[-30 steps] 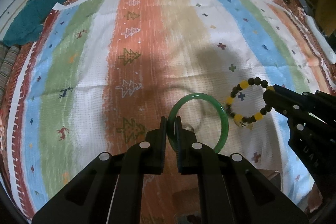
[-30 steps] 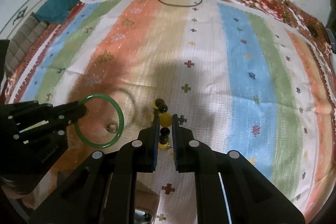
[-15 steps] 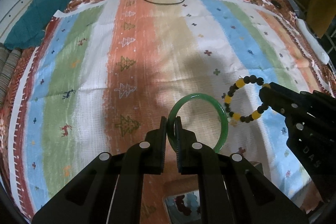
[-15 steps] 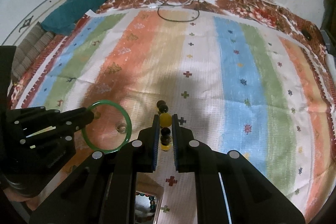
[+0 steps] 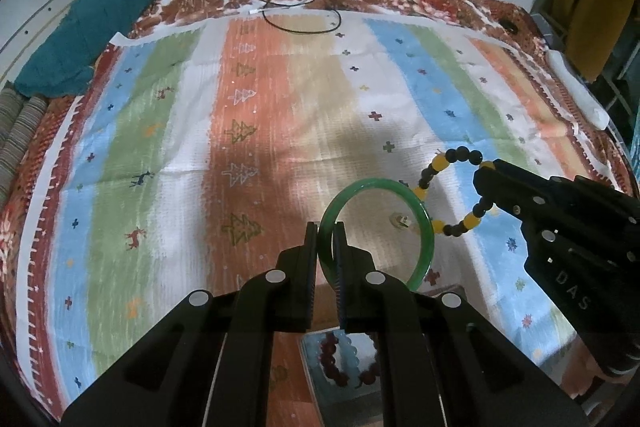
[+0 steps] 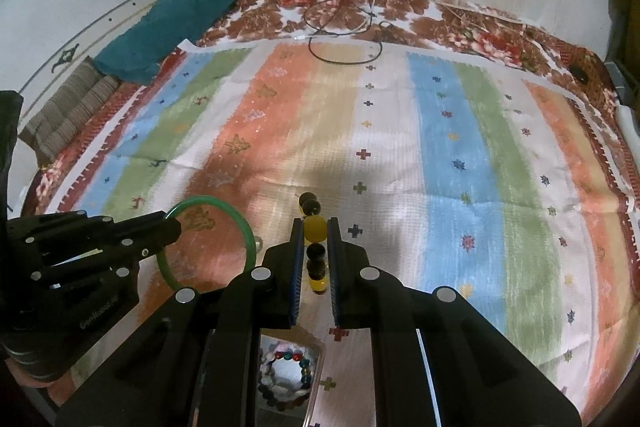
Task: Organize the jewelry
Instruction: 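Lift both held pieces off the cloth and carry them over the silver tin, then lower the bangle and bracelet into the tin and open both tools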
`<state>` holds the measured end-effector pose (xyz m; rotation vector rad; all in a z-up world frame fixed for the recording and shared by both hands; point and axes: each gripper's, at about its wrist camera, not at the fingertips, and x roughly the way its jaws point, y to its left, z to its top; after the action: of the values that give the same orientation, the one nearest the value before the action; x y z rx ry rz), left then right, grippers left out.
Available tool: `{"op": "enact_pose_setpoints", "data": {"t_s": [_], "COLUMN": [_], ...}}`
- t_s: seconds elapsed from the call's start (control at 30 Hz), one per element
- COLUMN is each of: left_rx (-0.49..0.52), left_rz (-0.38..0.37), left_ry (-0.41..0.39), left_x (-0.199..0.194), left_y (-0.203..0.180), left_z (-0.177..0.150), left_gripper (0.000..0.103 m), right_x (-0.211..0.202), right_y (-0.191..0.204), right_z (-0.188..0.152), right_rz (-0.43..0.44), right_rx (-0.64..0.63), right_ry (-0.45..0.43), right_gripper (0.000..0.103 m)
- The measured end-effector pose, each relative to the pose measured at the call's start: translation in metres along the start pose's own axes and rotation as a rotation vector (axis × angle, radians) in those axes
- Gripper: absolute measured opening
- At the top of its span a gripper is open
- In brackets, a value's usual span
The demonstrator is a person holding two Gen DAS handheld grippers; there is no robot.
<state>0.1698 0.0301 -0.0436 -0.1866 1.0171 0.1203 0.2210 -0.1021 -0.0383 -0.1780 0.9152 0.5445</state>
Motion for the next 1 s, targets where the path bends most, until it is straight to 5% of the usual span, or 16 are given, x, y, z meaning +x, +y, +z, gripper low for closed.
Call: {"op": "enact_pose_setpoints", "data": {"t_s": [1.0], "left_rx": [0.018], "left_rz": [-0.016], "left_ry": [-0.044], "left_x": [-0.042], "left_y": [-0.008], "left_z": [-0.045], "left_gripper": [0.007], "right_x": [-0.050], "right_y": [0.020], "right_z": [-0.034], "right_rz": [0.047], "right_rx": [-0.043], "right_ry": [-0.058], "right_gripper": [0.012]}}
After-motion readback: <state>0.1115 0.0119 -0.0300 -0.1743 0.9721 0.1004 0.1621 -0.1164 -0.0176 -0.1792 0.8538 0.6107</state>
